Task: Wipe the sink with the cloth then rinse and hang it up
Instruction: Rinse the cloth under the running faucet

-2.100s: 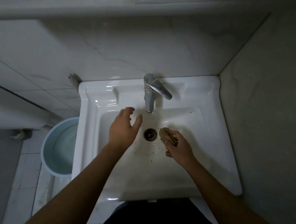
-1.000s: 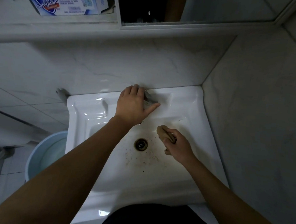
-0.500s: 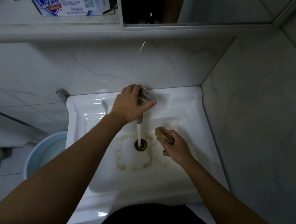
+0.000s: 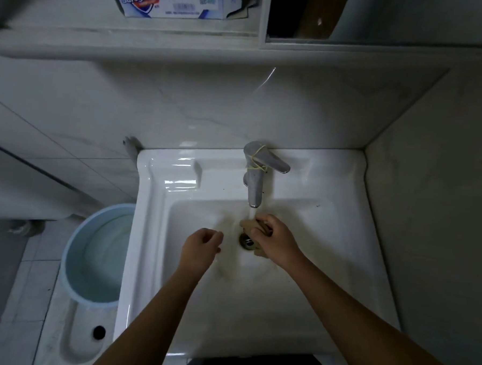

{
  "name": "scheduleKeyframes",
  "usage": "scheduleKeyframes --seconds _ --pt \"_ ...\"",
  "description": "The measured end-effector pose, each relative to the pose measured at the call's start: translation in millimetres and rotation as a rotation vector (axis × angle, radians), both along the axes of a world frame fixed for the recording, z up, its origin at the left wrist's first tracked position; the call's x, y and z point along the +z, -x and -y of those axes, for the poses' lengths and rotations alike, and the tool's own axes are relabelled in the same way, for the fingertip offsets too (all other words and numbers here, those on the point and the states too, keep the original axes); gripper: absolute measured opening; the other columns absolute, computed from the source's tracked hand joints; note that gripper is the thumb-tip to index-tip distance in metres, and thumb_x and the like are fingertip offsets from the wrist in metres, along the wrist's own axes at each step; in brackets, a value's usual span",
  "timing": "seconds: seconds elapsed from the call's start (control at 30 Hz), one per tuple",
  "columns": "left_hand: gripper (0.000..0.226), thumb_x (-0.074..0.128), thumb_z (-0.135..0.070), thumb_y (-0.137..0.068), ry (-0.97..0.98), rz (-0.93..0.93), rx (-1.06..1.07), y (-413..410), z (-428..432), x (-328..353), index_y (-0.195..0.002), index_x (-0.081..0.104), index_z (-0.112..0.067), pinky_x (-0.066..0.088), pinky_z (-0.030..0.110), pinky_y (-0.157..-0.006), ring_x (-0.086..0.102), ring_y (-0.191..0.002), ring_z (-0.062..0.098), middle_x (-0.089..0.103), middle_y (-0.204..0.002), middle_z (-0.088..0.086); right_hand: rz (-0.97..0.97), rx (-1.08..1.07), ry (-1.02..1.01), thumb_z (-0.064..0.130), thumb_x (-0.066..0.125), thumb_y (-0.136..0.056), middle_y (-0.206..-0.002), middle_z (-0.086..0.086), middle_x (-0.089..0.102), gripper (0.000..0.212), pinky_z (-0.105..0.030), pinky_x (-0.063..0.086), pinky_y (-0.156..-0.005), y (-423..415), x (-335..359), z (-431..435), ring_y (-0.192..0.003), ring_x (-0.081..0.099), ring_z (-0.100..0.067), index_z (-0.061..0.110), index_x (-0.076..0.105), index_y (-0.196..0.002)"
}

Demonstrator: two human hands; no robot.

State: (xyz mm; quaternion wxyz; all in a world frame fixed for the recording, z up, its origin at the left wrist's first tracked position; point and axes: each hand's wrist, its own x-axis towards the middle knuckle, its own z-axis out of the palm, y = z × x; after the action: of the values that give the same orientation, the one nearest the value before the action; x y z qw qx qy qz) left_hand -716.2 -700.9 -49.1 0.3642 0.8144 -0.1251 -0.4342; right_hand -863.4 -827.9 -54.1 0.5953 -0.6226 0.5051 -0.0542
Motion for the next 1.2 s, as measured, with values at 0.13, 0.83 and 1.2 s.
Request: scheduleKeyframes --seconds 0.13,0.83,1.2 --pt "0.028 0.060 -0.038 -0.098 0.035 -0.292 0.032 -1 34 10 -0.107 0.068 -0.013 0.058 0.037 -0.079 0.074 -0.092 0.026 0.076 -0.103 0.009 -0.013 0.022 0.039 0.037 0.069 -0.086 -0.078 0.006 0.061 0.023 -0.016 0.053 -0.058 -22 -4 7 -0.070 0.061 -0.010 0.017 0.060 -0.095" --pt "0.010 0.062 -0.004 -0.089 0.149 -0.073 -0.020 8 80 -5 -0.096 0.068 -0.004 0.048 0.017 -0.050 0.060 -0.066 0.017 0.066 -0.078 0.004 -0.324 0.042 0.137 0.021 0.059 -0.087 -0.086 -0.004 0.066 0.007 -0.035 0.052 -0.074 -34 -4 38 -0.083 0.064 -0.024 0.016 0.061 -0.082" --pt "0.020 0.059 -0.020 -0.091 0.054 0.193 -0.149 -7 76 -25 -0.072 0.060 -0.018 0.044 0.026 -0.060 0.058 -0.073 0.021 0.060 -0.069 -0.003 0.012 -0.406 -0.163 0.020 0.074 -0.087 -0.077 0.004 0.069 0.005 -0.032 0.054 -0.076 -28 5 41 -0.077 0.067 -0.014 0.017 0.071 -0.086"
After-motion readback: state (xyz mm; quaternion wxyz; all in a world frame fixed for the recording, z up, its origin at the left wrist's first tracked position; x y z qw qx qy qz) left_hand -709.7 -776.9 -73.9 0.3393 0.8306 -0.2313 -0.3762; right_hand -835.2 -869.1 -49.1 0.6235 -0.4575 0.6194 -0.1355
